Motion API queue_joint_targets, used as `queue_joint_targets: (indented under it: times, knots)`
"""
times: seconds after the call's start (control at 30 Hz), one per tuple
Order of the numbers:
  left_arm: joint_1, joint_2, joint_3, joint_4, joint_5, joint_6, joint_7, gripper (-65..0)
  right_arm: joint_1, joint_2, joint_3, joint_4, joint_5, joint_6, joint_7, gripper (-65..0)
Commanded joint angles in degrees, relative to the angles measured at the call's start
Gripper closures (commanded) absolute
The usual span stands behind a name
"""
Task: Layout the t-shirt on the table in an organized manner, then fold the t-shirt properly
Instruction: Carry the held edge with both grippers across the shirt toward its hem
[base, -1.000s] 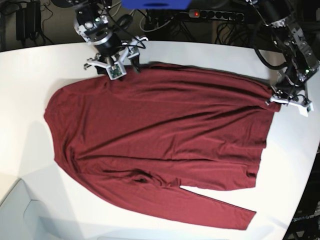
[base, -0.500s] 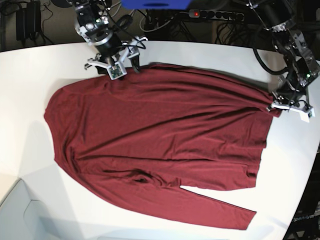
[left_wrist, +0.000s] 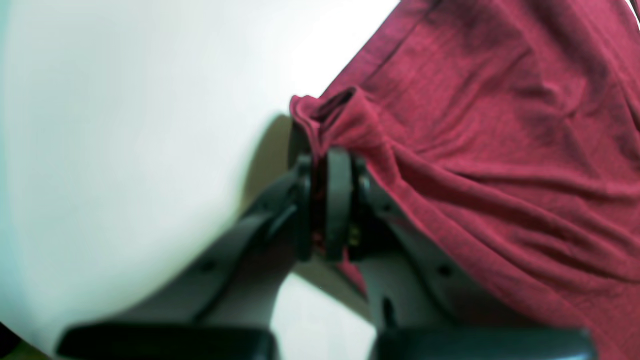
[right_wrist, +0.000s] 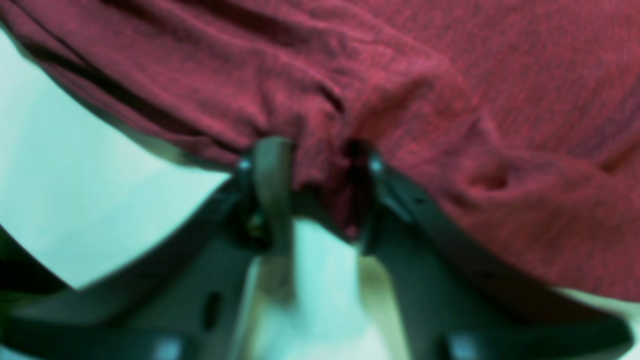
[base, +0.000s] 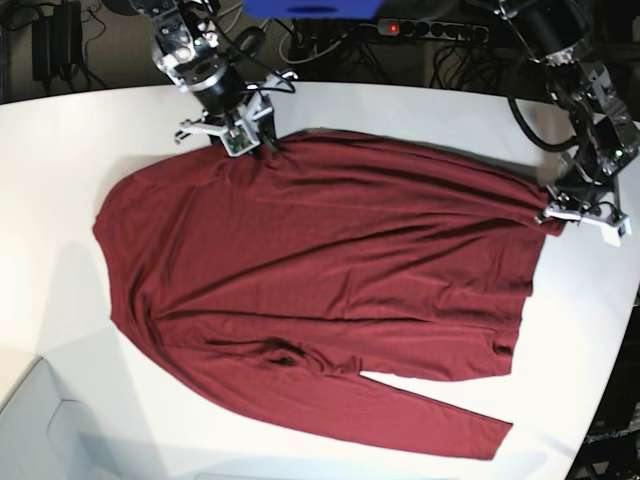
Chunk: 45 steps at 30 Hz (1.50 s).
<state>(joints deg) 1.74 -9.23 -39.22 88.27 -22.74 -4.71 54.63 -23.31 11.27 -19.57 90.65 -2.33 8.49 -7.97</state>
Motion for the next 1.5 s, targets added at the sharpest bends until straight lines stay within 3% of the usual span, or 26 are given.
queue_joint_targets:
  times: [0.0, 0.13, 0.7, 1.47]
  knots:
    - [-0.81, -1.18, -0.12, 1.09, -0.51, -0.08, -1.05, -0.4, -0.56, 0.12, -0.34, -0.94, 0.35, 0.87, -5.44, -9.0]
    - [-0.9, -1.27, -0.21, 1.09, -0.51, -0.08, -1.05, -0.4, 0.06, 0.21, -0.08, -1.55, 0.35, 0.7, -5.97, 0.0]
    - [0.33, -1.36, -0.56, 11.29, -0.51, -0.08, -0.96, -0.4, -4.07, 3.63, -0.08, 10.84, 0.35, 0.7, -5.97, 0.0]
    - [-2.22, -1.27, -0.03, 6.46, 0.02, -0.08, -1.58, -0.4, 2.87, 5.22, -0.16, 14.8, 0.44, 0.96, -6.14, 0.0]
